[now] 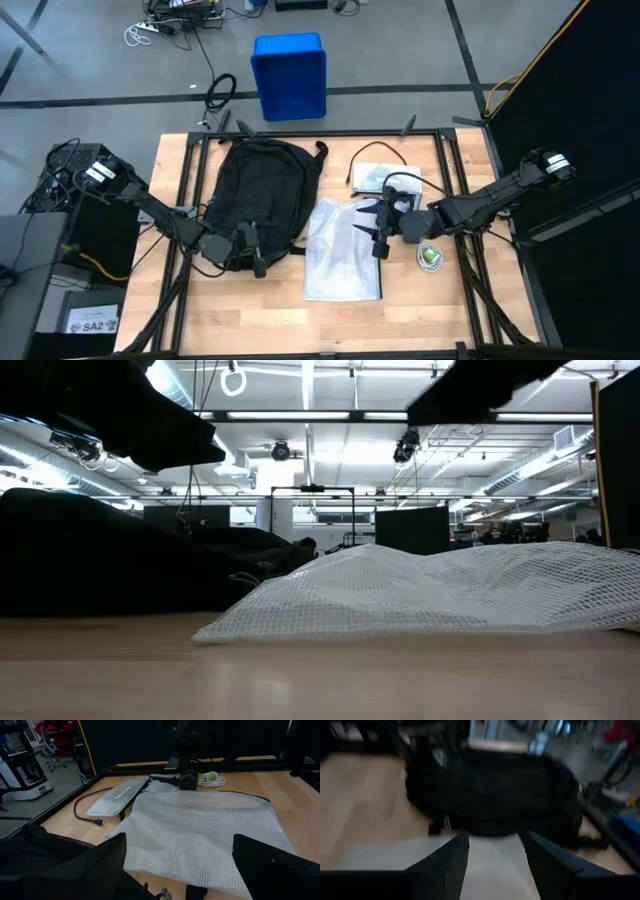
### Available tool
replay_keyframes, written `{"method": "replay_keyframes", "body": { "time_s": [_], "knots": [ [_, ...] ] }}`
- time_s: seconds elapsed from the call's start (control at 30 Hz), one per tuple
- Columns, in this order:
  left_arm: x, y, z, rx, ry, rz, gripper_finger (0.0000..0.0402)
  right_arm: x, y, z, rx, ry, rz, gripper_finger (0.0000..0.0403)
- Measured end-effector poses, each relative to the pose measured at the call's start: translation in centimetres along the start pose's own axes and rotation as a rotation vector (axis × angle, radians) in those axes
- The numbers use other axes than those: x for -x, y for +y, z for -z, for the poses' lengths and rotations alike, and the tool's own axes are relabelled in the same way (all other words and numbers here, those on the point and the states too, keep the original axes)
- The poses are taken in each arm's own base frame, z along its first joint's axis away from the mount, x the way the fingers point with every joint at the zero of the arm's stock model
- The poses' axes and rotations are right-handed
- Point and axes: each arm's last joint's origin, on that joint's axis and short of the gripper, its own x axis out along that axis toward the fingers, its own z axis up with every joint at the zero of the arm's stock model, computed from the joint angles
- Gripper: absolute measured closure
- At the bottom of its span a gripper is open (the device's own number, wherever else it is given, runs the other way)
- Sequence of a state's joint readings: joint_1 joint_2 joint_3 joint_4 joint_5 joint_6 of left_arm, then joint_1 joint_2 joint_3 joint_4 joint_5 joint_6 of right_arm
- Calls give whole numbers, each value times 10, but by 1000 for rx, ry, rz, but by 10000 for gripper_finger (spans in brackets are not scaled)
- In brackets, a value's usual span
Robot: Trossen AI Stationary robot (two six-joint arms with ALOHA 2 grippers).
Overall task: Unpack backpack
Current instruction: Put the mini fan into the zip bag
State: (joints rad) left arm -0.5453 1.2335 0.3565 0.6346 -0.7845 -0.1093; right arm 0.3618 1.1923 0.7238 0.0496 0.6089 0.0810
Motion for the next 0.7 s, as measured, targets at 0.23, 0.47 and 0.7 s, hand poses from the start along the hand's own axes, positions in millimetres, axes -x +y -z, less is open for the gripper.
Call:
{"method": "replay_keyframes", "body": {
  "time_s": [0.23,0.47,0.7],
  "knots": [
    [0,0,0,-1,1,0,74,3,0,-24,36,-217,2,237],
    [0,0,0,-1,1,0,74,0,-2,-23,61,-211,17,239],
    [0,0,0,-1,1,0,74,-19,0,-18,56,-207,42,242]
  ]
}}
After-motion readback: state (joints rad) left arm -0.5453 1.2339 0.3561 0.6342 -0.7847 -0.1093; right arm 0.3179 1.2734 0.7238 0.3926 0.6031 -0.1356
